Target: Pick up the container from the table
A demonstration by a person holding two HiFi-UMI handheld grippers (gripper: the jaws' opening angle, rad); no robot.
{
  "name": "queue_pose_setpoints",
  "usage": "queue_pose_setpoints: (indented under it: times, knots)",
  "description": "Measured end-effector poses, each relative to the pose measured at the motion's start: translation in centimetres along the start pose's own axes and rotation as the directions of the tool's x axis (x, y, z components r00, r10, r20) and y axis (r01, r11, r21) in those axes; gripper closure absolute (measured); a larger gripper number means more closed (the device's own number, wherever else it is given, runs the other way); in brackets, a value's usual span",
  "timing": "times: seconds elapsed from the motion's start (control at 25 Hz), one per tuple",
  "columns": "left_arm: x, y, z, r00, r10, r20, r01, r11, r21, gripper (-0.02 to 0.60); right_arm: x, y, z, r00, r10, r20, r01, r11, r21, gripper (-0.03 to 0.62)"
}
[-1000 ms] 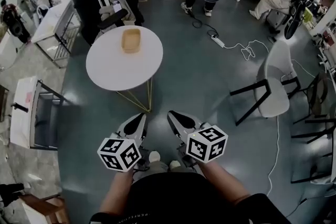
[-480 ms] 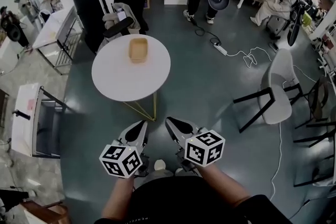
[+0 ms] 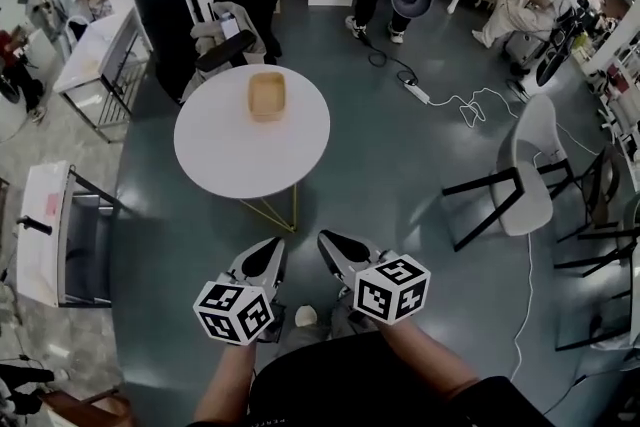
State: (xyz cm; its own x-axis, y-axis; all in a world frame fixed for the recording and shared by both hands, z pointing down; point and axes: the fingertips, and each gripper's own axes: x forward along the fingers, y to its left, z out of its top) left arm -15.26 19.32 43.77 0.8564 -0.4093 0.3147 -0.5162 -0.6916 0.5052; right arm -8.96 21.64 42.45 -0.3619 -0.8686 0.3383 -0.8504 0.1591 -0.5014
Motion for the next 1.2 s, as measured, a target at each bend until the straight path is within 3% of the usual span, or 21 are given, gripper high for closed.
queue_pose_setpoints:
  times: [0.56, 0.76, 1.2]
  knots:
    - [7.4, 0.7, 4.1, 0.999, 0.035, 0.024, -0.036, 0.998, 0.048, 0.588, 3.5, -5.4, 6.4, 0.998, 0.059, 0.012, -0.059, 0.998, -0.035, 0.594]
    - [11.3, 0.1, 5.5, 0.998, 0.054, 0.029, -0.055, 0.998, 0.033, 0.588, 3.9, -8.5, 9.0, 0.997, 0.079, -0.005, -0.08, 0.996, -0.043, 0.594]
    - [17.6, -1.1, 6.2, 0.994, 0.107, 0.027, -0.108, 0.993, 0.049, 0.588, 4.8, -14.3, 11.9, 0.99, 0.131, -0.048, -0.134, 0.99, -0.042, 0.594]
